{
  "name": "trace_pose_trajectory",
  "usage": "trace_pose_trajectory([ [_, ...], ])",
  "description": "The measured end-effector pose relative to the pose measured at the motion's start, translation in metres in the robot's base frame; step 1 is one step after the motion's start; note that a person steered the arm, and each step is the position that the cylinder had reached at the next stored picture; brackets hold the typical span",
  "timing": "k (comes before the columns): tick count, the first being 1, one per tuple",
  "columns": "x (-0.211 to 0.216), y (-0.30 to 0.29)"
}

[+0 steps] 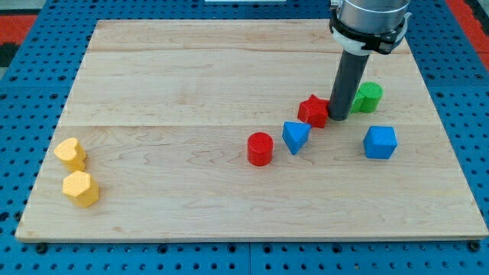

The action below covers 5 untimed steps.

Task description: Place the red star above the blue triangle

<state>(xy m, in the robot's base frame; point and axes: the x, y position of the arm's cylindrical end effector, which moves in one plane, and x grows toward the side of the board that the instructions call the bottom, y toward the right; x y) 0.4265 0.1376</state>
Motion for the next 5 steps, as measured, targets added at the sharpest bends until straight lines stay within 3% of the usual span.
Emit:
trace_pose_trajectory([
  [5,0.0,-0.011],
])
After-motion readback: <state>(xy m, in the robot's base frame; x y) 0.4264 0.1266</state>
